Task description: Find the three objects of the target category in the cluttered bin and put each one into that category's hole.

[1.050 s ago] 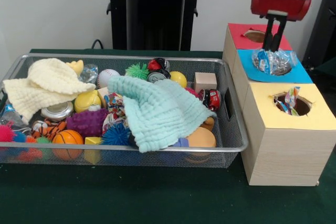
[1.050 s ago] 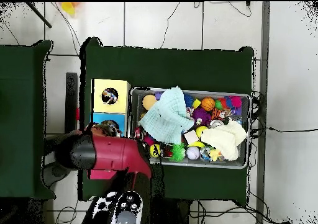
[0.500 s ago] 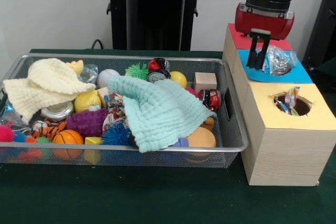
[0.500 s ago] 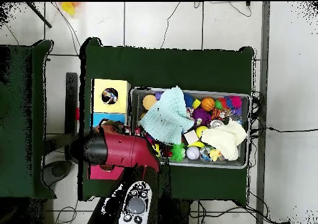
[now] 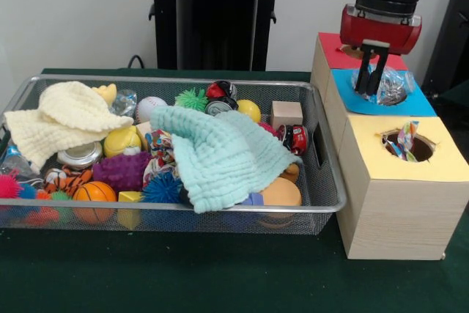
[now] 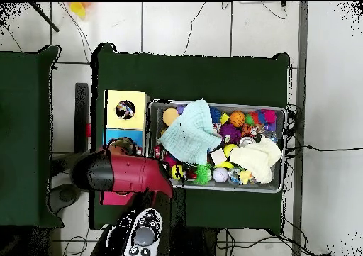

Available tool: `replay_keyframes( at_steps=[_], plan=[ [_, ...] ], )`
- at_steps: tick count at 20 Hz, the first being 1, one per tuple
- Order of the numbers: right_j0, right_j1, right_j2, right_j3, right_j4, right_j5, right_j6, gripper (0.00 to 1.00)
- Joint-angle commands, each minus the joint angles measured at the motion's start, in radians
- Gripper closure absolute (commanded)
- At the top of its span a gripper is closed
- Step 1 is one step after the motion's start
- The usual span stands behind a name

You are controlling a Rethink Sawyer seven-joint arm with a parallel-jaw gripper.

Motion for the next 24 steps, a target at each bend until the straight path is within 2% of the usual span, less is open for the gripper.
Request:
replay_keyframes(
  at_steps=[1,4,10,12,17,24],
  plan=[
    [-0.027,0.015,0.062,0.004,0.005,0.011,0.151,1.00],
    [-0.037,0.019,0.074,0.023,0.002,-0.018,0.150,1.00],
    [-0.037,0.062,0.095,0.082,-0.022,-0.170,0.174,1.00],
    [-0.014,0.068,0.074,0.079,-0.018,-0.171,0.183,1.00],
    [-0.025,0.074,0.090,0.090,-0.008,-0.185,0.178,1.00],
    [-0.003,0.061,0.078,0.097,0.011,-0.162,0.195,1.00]
  ],
)
